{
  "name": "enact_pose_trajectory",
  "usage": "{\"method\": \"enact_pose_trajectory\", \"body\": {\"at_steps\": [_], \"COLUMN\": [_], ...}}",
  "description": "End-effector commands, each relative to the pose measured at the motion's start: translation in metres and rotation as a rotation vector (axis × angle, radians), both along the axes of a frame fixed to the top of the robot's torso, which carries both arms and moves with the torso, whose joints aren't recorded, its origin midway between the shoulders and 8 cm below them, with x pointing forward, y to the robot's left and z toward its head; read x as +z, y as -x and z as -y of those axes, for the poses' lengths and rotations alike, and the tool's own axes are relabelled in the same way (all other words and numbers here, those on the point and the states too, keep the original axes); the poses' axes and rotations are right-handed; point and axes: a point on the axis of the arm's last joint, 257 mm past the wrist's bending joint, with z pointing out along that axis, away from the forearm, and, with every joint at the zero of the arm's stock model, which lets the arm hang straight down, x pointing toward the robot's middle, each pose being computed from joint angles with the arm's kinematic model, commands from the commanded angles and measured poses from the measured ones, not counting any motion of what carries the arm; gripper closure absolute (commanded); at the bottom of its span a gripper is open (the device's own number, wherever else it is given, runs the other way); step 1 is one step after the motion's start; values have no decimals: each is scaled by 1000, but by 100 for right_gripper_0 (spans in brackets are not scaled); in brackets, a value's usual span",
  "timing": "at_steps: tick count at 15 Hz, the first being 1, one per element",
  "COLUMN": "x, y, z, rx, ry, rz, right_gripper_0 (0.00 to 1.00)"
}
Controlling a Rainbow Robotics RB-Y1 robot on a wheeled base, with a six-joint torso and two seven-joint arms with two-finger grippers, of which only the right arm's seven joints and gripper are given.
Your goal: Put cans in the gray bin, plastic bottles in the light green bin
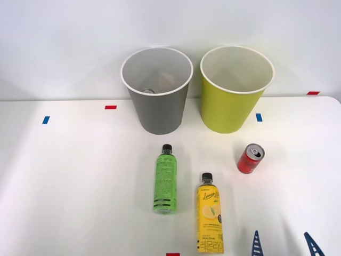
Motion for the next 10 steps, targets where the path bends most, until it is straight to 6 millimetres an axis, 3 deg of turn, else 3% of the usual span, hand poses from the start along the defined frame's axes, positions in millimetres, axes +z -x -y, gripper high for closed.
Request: {"method": "enact_pose_trajectory", "body": {"at_steps": [1, 4, 10], "x": [11, 23, 20], "y": [-13, -32, -72], "z": [-3, 0, 0], "rx": [3, -5, -2], "ry": [-23, -79, -103], "rz": [52, 104, 162], "right_gripper_0": [0, 0, 0]}}
